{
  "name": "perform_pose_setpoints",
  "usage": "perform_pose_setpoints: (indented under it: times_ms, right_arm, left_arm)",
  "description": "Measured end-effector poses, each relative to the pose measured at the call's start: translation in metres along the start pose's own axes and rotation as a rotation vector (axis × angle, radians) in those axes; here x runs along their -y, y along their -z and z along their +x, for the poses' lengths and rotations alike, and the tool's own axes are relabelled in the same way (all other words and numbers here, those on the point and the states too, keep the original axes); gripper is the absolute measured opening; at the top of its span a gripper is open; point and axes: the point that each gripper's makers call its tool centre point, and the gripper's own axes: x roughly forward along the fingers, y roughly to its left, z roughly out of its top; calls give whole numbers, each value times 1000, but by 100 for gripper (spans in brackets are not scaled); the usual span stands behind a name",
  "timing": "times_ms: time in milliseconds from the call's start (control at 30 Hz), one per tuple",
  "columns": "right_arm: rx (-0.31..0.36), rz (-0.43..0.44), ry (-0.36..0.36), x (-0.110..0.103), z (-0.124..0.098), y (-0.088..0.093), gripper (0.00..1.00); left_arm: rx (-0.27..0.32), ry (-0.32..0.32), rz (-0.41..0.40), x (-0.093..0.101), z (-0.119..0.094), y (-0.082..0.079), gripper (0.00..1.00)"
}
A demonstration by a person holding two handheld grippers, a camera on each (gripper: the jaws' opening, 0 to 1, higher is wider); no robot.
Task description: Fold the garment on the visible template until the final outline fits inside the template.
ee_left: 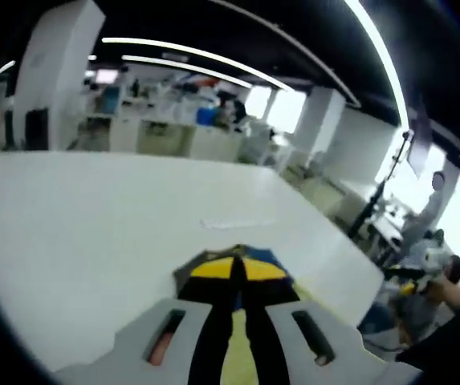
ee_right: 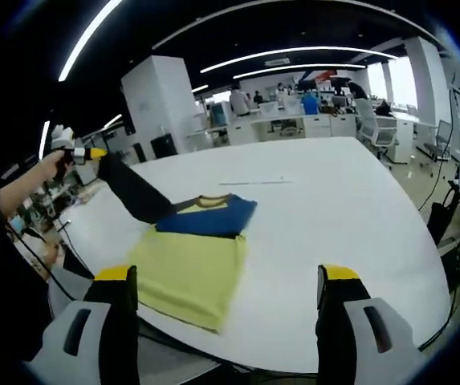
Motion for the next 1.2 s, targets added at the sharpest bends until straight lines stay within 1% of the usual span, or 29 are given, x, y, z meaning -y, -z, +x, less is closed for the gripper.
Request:
perform_pose_setpoints:
  times_ms: [167, 367, 400, 633, 867, 967, 1200]
  right_arm:
    - [-1, 1, 15, 5, -10, 4, 93]
    - [2, 9, 36, 13, -21, 7, 93]
    - [2, 9, 38, 13, -22, 7, 93]
    - [3, 18, 54, 19, -29, 11, 93]
    - [2, 25, 64, 24, -33, 13, 93]
    - [0, 28, 70, 27, -35, 14, 93]
    - [-1, 41, 84, 33, -36, 18, 93]
  left_arm:
    - [-14, 41, 11, 23, 20, 2, 0]
    - [-37, 77, 21, 42, 44, 6, 0]
    - [-39, 80, 24, 43, 45, 6, 0]
    - [-73, 106, 39, 59, 74, 14, 0]
    - [-117, 133, 50, 73, 102, 27, 0]
    - [-131, 138, 53, 77, 109, 32, 0]
    - [-173, 128, 56, 77, 132, 48, 0]
